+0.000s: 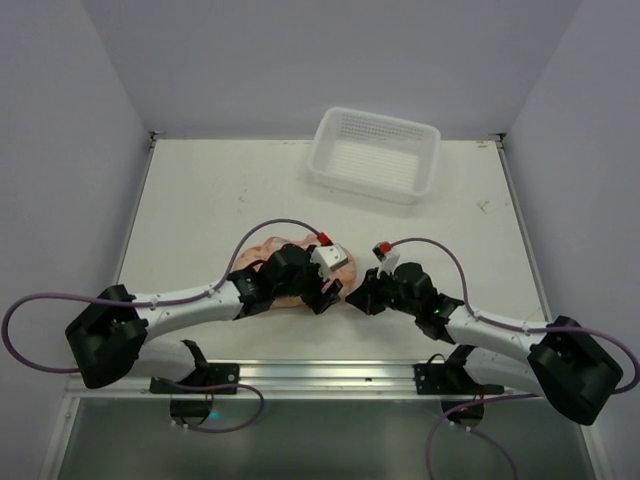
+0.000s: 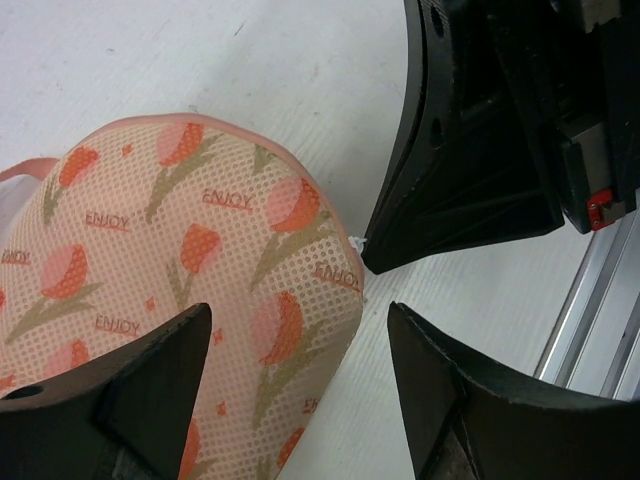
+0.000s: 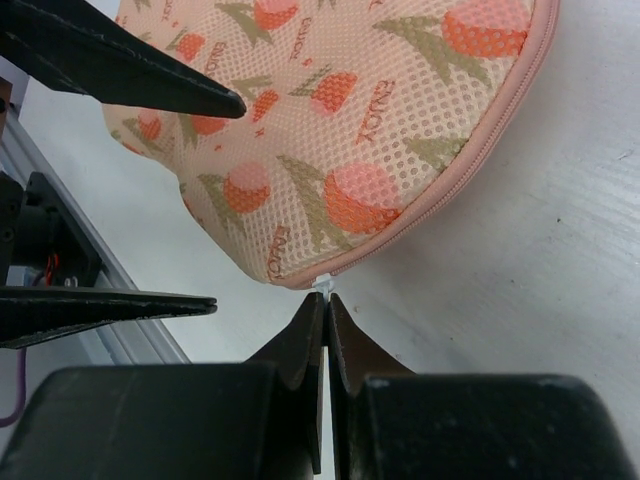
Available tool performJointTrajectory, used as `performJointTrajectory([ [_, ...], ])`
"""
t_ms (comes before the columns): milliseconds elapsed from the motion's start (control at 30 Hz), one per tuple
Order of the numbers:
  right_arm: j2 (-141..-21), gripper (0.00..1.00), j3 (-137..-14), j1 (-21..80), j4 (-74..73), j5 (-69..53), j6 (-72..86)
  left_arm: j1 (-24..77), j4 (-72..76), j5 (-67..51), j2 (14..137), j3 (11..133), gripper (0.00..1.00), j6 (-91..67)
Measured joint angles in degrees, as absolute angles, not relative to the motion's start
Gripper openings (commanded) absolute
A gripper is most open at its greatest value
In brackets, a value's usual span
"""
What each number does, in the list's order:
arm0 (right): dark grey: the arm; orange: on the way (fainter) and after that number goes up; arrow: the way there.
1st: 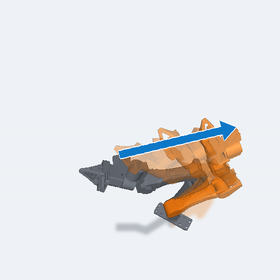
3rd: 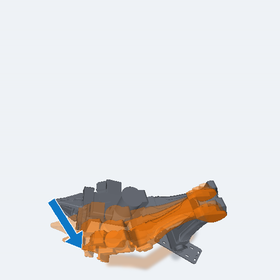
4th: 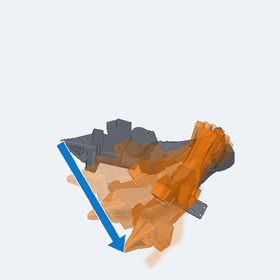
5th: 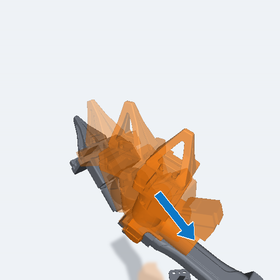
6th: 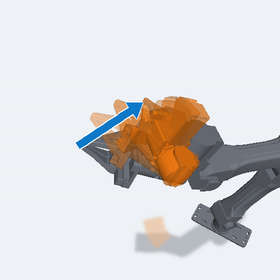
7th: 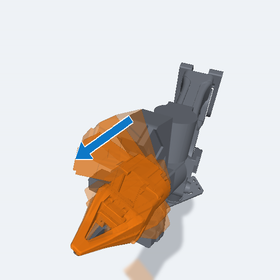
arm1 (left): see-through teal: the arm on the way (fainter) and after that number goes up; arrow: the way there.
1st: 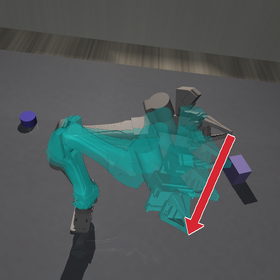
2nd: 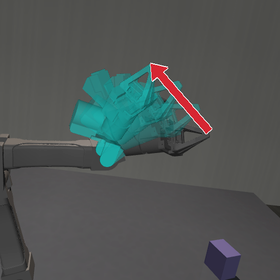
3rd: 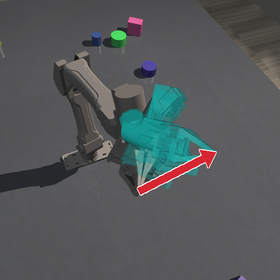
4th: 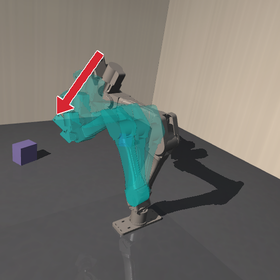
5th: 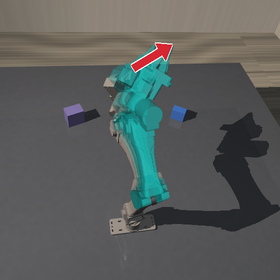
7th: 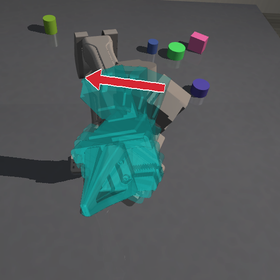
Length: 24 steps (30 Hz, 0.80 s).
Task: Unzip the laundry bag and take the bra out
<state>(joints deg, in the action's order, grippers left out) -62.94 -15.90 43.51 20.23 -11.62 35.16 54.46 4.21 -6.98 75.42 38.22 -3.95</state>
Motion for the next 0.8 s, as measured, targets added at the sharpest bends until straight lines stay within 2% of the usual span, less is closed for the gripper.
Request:
performJointTrajectory([
  [233,-62.74,0.00,-15.22,43.51,23.00,-11.55,35.94,56.42,3.14,-3.51,80.18,39.03,0.73,-3.81],
  [367,-61.34,0.00,-14.68,43.64,23.57,-11.60,36.14,57.56,2.42,-0.54,83.11,39.81,0.65,-3.55],
  [467,-60.31,0.00,-14.63,43.86,23.59,-11.60,36.12,58.04,2.48,0.91,83.74,40.29,0.27,-3.75],
  [500,-60.12,0.00,-14.63,43.88,23.59,-11.53,36.12,58.11,2.50,0.91,83.85,40.42,0.08,-3.64],
  [533,-60.07,0.00,-14.63,43.88,23.59,-11.49,36.12,58.24,2.61,0.91,84.12,40.75,0.02,-3.88],
  [800,-61.28,0.00,-14.63,43.90,24.56,-9.52,36.77,59.07,3.53,3.31,83.68,40.27,0.00,-3.70],
])
